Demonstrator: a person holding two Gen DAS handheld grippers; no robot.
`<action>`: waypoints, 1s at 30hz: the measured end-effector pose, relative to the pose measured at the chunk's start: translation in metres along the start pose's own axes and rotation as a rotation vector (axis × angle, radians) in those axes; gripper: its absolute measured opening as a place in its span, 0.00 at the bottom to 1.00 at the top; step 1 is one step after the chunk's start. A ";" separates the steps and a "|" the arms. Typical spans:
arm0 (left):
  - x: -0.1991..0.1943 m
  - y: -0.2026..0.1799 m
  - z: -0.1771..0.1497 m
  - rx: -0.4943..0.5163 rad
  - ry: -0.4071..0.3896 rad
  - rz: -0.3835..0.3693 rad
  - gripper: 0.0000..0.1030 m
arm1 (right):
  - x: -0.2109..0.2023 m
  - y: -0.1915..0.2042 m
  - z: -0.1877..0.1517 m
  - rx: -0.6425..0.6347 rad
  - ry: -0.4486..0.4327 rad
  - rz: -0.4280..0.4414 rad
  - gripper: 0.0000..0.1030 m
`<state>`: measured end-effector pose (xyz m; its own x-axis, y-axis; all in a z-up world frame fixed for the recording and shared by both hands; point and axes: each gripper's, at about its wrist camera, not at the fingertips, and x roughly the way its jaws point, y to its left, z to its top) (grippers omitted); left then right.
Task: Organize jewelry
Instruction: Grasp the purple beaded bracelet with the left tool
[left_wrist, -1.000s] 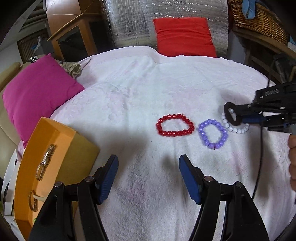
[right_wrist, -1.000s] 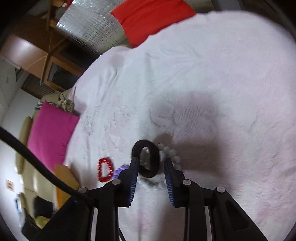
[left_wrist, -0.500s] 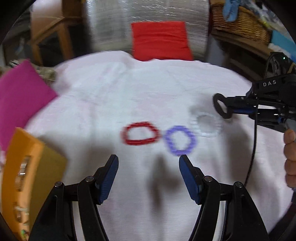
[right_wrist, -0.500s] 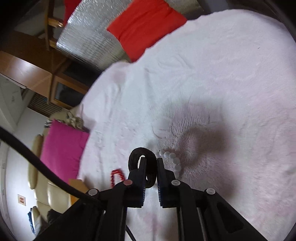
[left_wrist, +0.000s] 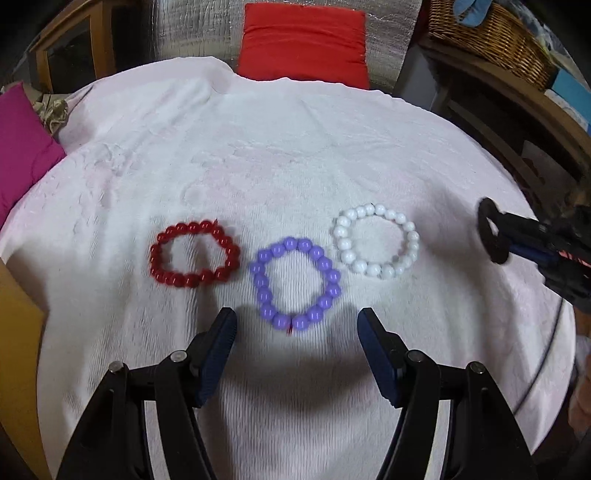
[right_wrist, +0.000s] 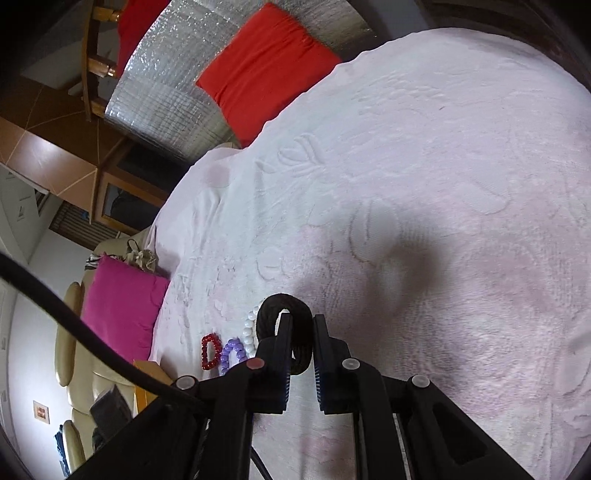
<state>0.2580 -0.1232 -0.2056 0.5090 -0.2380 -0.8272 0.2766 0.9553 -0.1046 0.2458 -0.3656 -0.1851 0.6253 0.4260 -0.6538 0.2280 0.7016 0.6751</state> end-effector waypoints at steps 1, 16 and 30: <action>0.001 0.000 0.003 -0.004 -0.006 0.002 0.67 | -0.001 -0.001 0.000 0.003 -0.003 0.000 0.11; -0.002 -0.005 0.008 0.051 -0.059 0.013 0.09 | -0.009 0.003 -0.003 -0.015 -0.031 0.011 0.11; -0.090 0.040 -0.021 -0.022 -0.171 -0.024 0.09 | -0.012 0.050 -0.033 -0.130 -0.035 0.057 0.11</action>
<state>0.2062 -0.0596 -0.1473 0.6339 -0.2855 -0.7188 0.2732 0.9521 -0.1372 0.2253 -0.3166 -0.1547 0.6608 0.4485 -0.6019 0.0941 0.7461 0.6592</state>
